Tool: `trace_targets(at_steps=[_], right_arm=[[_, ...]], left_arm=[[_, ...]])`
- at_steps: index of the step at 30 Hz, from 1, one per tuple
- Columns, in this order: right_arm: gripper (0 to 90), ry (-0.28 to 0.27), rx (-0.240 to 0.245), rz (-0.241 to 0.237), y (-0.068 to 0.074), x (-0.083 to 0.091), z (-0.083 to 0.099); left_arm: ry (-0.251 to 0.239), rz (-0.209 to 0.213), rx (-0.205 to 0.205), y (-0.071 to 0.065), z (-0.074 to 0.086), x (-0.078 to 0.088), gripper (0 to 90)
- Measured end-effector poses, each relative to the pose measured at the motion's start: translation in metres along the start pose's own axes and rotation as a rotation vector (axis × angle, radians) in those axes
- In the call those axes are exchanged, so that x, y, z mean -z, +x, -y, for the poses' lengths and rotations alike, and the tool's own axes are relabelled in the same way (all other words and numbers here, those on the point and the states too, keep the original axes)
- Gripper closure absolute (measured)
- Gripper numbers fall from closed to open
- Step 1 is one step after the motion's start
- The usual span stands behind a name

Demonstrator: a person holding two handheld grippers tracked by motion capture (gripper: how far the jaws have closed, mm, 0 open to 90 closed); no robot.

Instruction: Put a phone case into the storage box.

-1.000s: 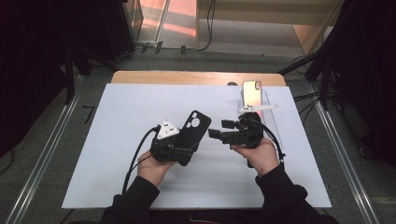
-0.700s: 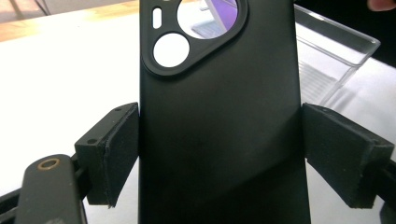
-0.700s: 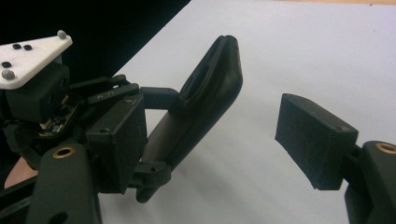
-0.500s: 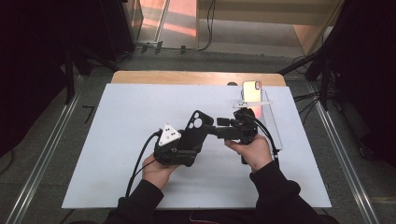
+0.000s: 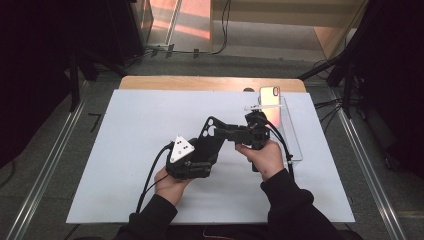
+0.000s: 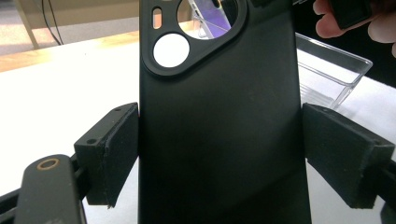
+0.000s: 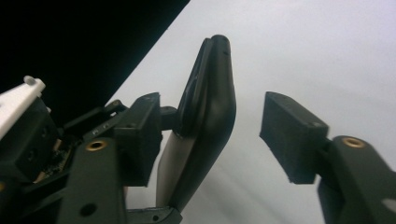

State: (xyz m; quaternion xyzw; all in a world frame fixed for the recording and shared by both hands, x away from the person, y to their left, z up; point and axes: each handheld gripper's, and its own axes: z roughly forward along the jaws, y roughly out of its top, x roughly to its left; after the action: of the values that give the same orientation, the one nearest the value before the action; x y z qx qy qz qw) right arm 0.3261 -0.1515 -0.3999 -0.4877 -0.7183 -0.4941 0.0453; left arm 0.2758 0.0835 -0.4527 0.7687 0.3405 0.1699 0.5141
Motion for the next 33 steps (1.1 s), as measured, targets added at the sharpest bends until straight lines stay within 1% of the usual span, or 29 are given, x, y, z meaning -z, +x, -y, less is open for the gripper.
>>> trace_targets(at_steps=[3,4,5,6,10,12,14,16,18,21,23,25,26,28,32,33], right_arm=[[54.7,-0.005,-0.030,-0.018,-0.001,0.002,-0.002],[61.8,-0.006,-0.045,-0.021,-0.001,0.003,-0.003],[66.6,-0.007,-0.052,-0.025,-0.002,0.004,-0.004],[69.8,-0.016,-0.060,-0.029,-0.002,0.005,-0.004],[73.3,-0.021,-0.082,-0.052,-0.004,0.008,-0.005],[75.2,-0.015,-0.096,-0.072,-0.004,0.009,-0.005],[76.3,-0.015,-0.093,-0.084,-0.002,0.009,-0.005],[76.8,-0.013,-0.099,-0.091,-0.001,0.009,-0.005],[77.1,-0.013,-0.102,-0.104,0.000,0.010,-0.006],[77.2,-0.017,-0.107,-0.121,0.001,0.012,-0.007],[77.3,-0.014,-0.102,-0.122,0.002,0.014,-0.007],[77.3,-0.020,-0.083,-0.118,0.004,0.015,-0.007],[77.2,-0.022,-0.082,-0.115,0.006,0.016,-0.008],[77.2,-0.027,-0.072,-0.109,0.007,0.016,-0.008],[77.2,-0.039,-0.056,-0.097,0.007,0.019,-0.009],[77.2,-0.041,-0.050,-0.088,0.007,0.020,-0.009]], left_arm=[[0.002,0.004,0.000,-0.001,0.001,-0.001,15.0],[0.001,0.007,0.002,-0.002,0.001,-0.001,15.0],[-0.001,0.011,0.002,-0.002,0.001,-0.001,14.9],[-0.002,0.015,0.005,-0.002,0.001,-0.001,14.8],[-0.008,0.027,0.009,-0.003,0.001,-0.002,14.3],[-0.002,0.028,0.012,-0.004,0.001,-0.003,14.1],[-0.001,0.028,0.013,-0.005,0.001,-0.003,13.9],[-0.003,0.029,0.009,-0.005,0.001,-0.003,13.8],[-0.014,0.034,0.006,-0.005,0.000,-0.002,13.7],[-0.010,0.055,0.011,-0.004,-0.002,-0.002,13.3],[0.003,0.064,0.017,-0.003,-0.003,-0.003,12.9],[0.035,0.082,0.041,-0.001,-0.005,-0.003,12.3],[0.042,0.089,0.052,0.000,-0.006,-0.003,12.3],[0.052,0.082,0.046,-0.001,-0.007,-0.002,12.3],[0.089,0.076,0.031,-0.003,-0.010,0.000,12.4],[0.096,0.079,0.036,-0.003,-0.011,0.001,12.5]])
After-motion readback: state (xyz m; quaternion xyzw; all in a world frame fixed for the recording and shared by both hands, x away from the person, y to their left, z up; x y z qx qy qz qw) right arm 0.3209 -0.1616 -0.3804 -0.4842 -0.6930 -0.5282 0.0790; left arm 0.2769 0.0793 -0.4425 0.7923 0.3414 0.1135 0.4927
